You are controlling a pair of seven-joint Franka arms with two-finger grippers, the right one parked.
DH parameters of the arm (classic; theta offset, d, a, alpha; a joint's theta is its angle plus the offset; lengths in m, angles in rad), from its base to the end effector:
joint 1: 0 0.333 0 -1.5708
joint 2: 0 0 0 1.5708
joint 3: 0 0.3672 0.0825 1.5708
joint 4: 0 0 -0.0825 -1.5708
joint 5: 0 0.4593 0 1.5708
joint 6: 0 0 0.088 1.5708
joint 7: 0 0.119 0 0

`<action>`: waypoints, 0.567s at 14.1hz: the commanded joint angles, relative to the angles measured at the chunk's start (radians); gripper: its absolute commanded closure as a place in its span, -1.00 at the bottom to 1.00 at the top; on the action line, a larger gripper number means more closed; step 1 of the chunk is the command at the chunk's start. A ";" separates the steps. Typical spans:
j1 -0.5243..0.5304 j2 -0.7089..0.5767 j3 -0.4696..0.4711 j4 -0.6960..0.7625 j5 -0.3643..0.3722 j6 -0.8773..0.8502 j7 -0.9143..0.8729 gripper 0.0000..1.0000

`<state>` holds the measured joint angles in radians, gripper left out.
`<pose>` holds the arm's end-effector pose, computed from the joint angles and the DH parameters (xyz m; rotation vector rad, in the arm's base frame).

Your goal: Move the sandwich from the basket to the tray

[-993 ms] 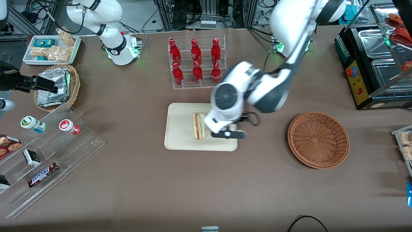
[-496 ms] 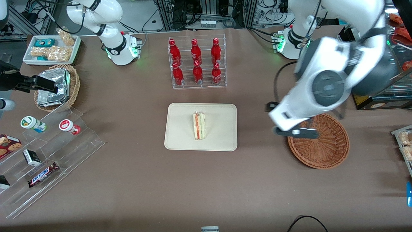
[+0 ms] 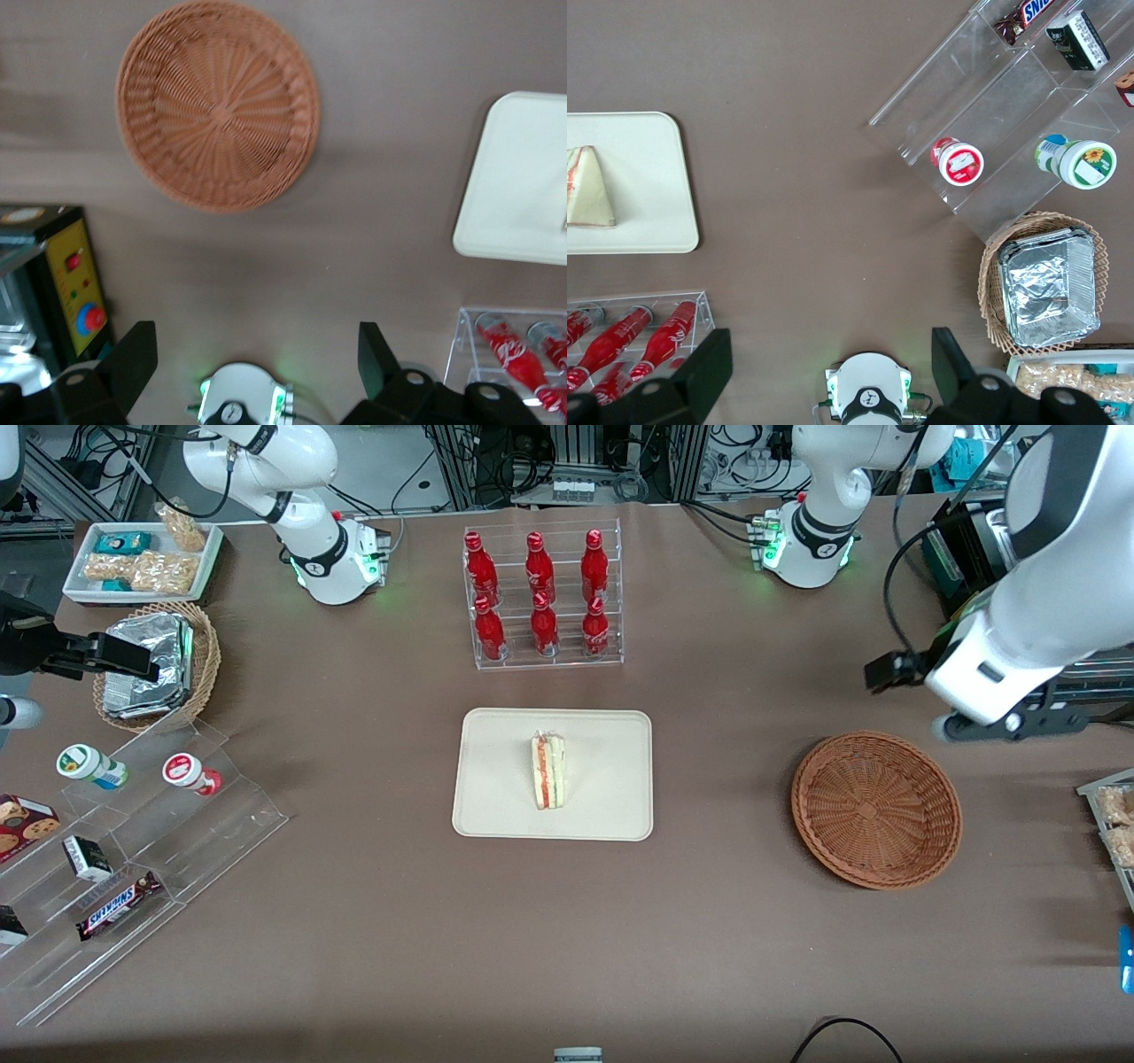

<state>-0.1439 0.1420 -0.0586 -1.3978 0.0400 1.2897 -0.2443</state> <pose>0.6344 -0.1216 0.6447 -3.0336 -0.0722 0.3611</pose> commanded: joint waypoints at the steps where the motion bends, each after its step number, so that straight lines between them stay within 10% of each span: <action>1: 0.035 -0.070 -0.010 -0.069 0.006 -0.024 -0.001 -1.00; 8: 0.133 -0.211 -0.007 -0.264 -0.018 0.105 0.040 -1.00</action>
<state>-0.0677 -0.0363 -0.0571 -1.6203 0.0367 1.3674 -0.2411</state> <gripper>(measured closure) 0.000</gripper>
